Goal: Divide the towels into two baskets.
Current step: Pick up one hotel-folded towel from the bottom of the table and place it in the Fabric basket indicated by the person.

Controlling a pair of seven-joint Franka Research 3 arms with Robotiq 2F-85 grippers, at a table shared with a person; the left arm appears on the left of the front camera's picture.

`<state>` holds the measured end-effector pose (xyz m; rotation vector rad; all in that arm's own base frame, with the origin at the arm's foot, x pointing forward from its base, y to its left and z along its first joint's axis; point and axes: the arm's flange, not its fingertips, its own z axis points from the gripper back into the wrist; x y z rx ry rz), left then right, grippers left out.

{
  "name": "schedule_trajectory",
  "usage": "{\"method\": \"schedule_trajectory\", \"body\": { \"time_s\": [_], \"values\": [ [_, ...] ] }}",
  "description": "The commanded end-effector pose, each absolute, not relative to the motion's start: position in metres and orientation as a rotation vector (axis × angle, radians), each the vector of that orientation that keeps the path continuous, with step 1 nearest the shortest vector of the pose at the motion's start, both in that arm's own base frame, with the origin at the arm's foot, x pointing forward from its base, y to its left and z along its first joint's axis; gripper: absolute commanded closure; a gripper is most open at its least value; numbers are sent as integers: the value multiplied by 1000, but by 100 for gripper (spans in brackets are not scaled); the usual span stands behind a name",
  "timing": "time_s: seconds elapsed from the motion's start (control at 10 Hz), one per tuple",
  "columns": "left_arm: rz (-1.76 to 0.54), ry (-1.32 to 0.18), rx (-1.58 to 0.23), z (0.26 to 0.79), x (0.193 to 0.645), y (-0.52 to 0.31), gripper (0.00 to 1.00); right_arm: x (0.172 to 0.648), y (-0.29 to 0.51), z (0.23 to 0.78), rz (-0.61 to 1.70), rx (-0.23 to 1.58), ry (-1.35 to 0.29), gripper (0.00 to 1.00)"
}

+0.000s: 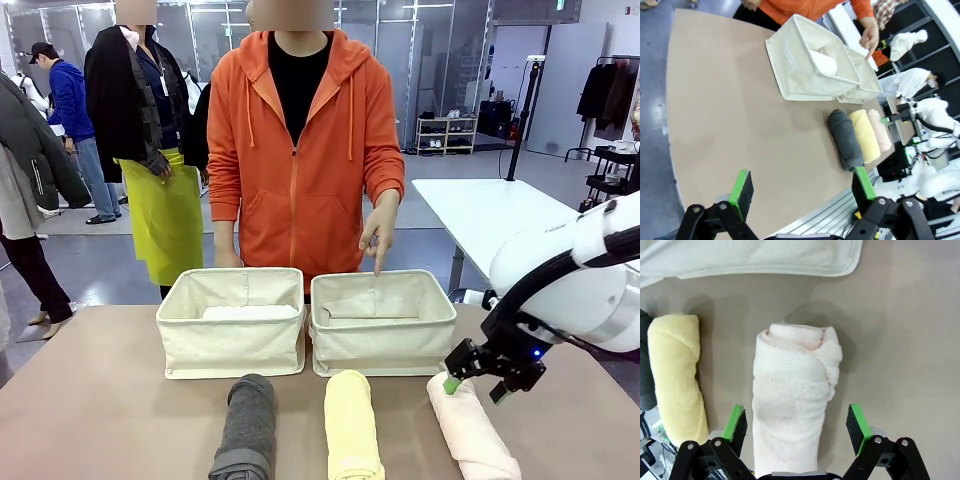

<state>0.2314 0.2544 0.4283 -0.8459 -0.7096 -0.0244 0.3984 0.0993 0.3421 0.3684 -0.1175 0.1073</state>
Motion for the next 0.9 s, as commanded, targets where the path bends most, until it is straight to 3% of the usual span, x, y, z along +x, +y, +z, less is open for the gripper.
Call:
{"method": "schedule_trajectory", "body": {
  "time_s": [0.0,0.3,0.4,0.5,0.6,0.7,0.8],
  "values": [
    [-34,-727,-861,430,228,255,0,324,99,314,89,330,-124,0],
    [-34,-727,-861,430,228,255,0,320,104,303,103,321,-101,0],
    [-34,-727,-861,430,228,255,0,319,105,301,116,314,-100,16],
    [-34,-727,-861,430,228,255,0,318,106,301,122,313,-93,20],
    [-34,-727,-861,430,228,255,0,318,106,301,124,312,-92,36],
    [-34,-727,-861,430,228,255,0,318,105,302,123,311,-87,40],
    [-34,-727,-861,430,228,255,0,318,105,302,125,308,-84,56]
  ]
}}
